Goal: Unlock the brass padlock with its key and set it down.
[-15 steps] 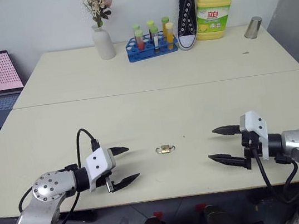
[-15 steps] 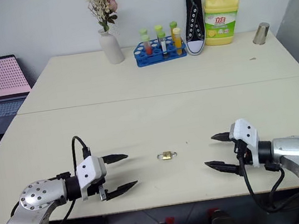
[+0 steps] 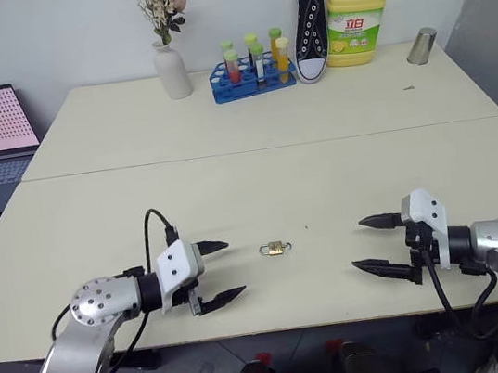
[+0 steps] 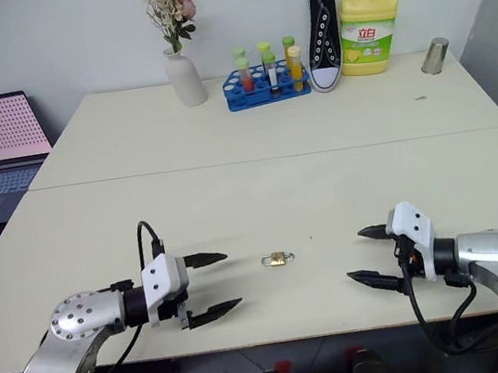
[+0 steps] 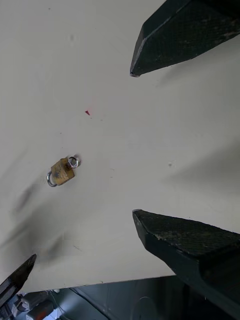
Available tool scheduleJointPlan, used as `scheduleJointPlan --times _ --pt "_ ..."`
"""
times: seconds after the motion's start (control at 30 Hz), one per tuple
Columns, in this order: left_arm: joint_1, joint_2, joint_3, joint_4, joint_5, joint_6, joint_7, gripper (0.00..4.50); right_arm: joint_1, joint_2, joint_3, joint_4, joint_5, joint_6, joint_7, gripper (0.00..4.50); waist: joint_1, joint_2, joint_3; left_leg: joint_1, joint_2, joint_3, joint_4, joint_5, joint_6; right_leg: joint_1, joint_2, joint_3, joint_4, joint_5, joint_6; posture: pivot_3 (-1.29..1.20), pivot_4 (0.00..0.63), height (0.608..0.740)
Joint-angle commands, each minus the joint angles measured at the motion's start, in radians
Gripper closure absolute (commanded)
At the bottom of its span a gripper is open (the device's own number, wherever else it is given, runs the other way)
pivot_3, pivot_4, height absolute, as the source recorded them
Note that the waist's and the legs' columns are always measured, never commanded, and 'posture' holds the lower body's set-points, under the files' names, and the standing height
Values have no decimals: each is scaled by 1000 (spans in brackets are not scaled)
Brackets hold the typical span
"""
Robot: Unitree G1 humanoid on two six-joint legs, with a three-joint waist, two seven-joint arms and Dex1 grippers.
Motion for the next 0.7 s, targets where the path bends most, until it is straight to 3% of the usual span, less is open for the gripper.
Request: scheduleJointPlan --times 0.03,0.27,0.7 --pt "-52 -18 -17 46 24 -37 1 0 1 -2 -25 -78 43 58 -30 51 0 0 0 0 -1 0 0 0 0 0 0 0 0 0 0 0 150 740" --pt "-180 -109 -150 225 153 -142 -7 0 -32 -2 -24 -160 90 273 -149 51 0 0 0 0 -2 0 1 0 0 0 0 0 0 0 0 0 150 740" --pt "-340 -228 -261 525 278 -266 -25 0 -50 19 -59 -252 178 415 -267 51 0 -1 0 -1 -3 -1 2 0 0 0 0 0 0 0 0 0 150 740"
